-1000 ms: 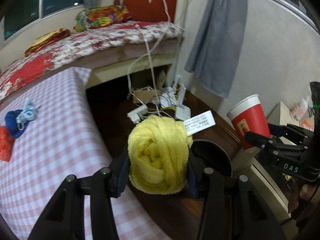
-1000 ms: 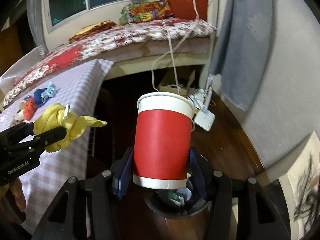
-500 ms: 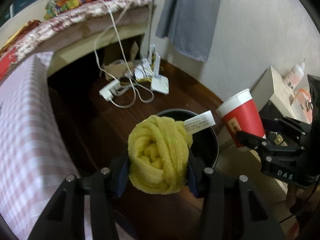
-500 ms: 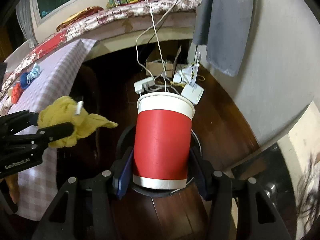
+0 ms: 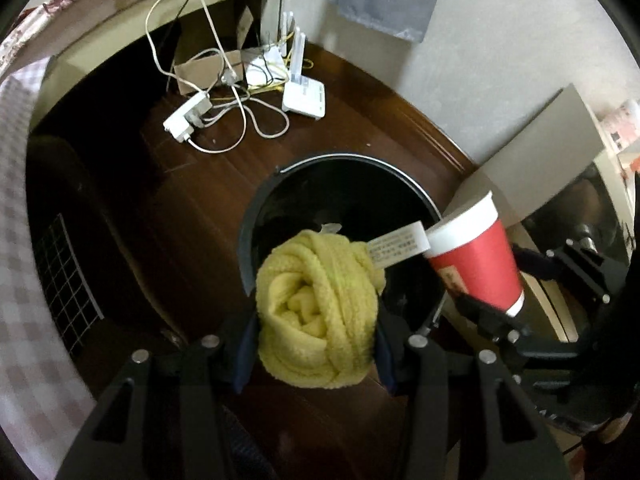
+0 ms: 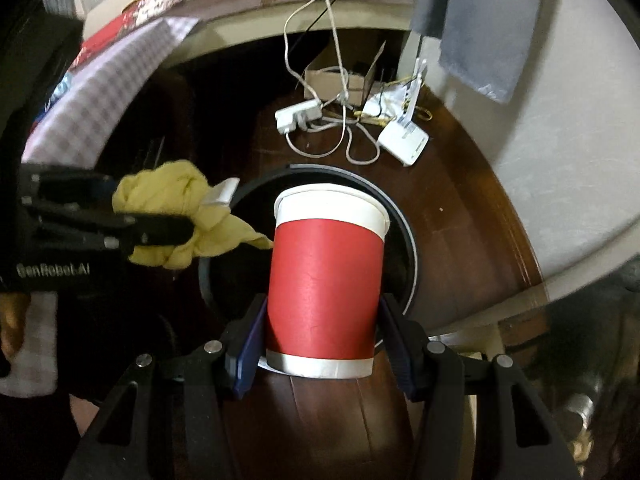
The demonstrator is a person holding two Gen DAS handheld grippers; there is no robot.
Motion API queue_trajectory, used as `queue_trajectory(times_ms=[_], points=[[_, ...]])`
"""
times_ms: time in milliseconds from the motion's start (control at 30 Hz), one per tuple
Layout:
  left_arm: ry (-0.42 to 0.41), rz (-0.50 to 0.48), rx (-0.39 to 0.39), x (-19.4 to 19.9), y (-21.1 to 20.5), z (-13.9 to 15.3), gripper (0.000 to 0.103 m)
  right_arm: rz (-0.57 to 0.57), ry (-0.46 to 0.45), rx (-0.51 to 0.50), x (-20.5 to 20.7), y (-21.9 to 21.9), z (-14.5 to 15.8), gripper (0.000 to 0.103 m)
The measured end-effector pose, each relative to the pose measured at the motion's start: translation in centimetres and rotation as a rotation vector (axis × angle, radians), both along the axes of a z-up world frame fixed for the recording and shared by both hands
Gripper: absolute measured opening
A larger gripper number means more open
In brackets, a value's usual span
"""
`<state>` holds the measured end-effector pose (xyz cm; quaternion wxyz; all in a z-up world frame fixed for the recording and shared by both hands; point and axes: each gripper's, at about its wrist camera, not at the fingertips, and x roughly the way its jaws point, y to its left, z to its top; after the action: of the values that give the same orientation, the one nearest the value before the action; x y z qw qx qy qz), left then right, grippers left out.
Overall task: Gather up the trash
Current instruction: 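Open the left tool over the bin while the right tool releases the cup, then move both open tools back over the table items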
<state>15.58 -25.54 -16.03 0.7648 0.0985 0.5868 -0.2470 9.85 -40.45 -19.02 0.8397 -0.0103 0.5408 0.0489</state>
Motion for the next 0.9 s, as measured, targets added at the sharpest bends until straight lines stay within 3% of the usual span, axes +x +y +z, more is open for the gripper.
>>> queue_trajectory(times_ms=[67, 133, 167, 200, 300, 567, 900], points=[[0.047, 0.004, -0.003, 0.6, -0.3, -1.0, 0.053, 0.019, 0.015, -0.001, 0.7, 0.0, -0.9, 0.057], [0.120, -0.003, -0.007, 1.2, -0.8, -2.5, 0.068, 0.045, 0.026, -0.011, 1.3, 0.3, -1.8, 0.059], [0.145, 0.005, 0.007, 1.4, -0.9, -3.2, 0.070, 0.058, 0.035, -0.056, 1.8, 0.7, -2.6, 0.065], [0.140, 0.017, 0.015, 1.4, -0.7, -3.3, 0.071, 0.059, 0.043, -0.109, 1.9, 0.8, -3.0, 0.083], [0.093, 0.059, 0.028, 0.8, 0.3, -2.1, 0.093, 0.049, 0.047, -0.130, 1.7, 0.2, -3.1, 0.087], [-0.120, 0.115, 0.026, -1.7, 3.3, 4.0, 0.095, -0.127, 0.011, -0.047, -0.1, -2.0, 1.6, 0.088], [-0.219, 0.131, -0.037, -2.5, 5.2, 7.6, 0.095, -0.172, -0.089, -0.030, -0.2, 0.6, 7.9, 0.089]])
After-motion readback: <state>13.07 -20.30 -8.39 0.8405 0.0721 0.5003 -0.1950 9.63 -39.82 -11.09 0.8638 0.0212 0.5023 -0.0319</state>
